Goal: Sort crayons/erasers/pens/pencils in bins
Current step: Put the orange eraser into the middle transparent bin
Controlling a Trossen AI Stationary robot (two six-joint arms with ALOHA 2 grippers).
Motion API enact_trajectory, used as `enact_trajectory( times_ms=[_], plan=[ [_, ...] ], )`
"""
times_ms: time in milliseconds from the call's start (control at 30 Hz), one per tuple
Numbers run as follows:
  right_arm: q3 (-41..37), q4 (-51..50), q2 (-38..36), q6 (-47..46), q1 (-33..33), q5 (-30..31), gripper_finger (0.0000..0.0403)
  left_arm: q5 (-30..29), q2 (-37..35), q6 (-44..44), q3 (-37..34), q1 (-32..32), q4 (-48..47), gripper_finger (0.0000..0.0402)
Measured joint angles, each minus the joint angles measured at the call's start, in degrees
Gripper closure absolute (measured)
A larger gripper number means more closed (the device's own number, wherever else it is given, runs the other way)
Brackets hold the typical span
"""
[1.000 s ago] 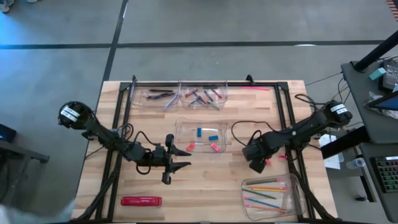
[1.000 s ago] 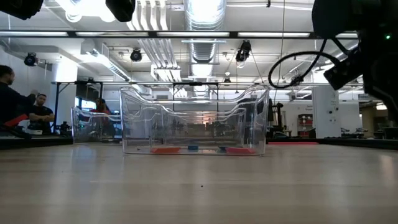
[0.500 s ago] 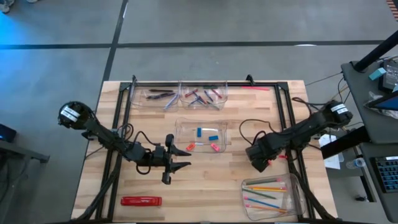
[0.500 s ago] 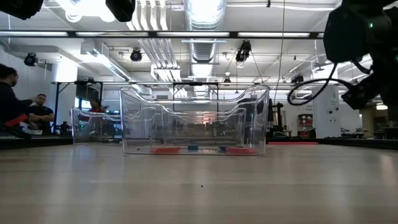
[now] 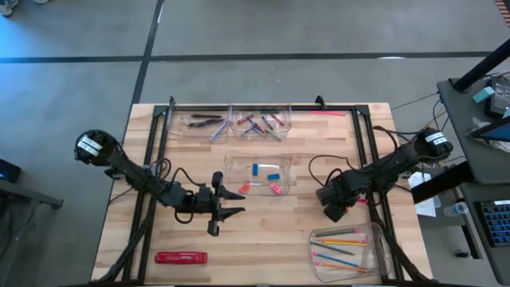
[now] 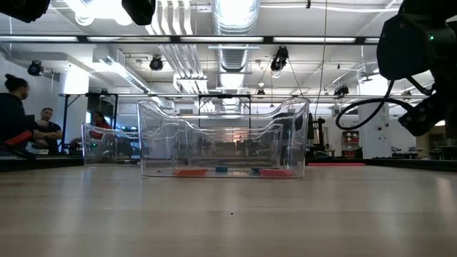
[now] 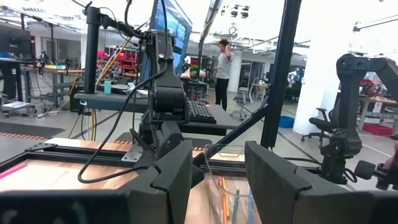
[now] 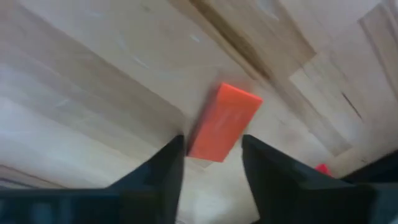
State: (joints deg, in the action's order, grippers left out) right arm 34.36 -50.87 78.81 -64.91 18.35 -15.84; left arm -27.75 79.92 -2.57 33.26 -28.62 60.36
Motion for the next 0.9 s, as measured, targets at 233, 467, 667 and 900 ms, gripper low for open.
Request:
enact_trajectory(
  times_ms=[233,467,667,900],
  plan=[
    [-0.14,1.59,-0.06,1.62,-0.32,0.10,0.0355,0.00,0.00,0.00,0.00,0.00,0.00,0.0270],
    [1.29,0.72,-1.83,3.48,-1.84,0.39,0.0370,0.00,0.00,0.00,0.00,0.00,0.00,0.0270],
    [2.92,1.12,-3.44,4.23,-2.43,4.57,0.0375,-0.01,0.00,0.00,0.00,0.02,0.00,0.0270],
    [5.48,1.26,-4.44,4.61,-2.66,7.00,0.0382,0.00,-0.02,0.00,0.00,0.02,-0.07,0.0270]
  ],
)
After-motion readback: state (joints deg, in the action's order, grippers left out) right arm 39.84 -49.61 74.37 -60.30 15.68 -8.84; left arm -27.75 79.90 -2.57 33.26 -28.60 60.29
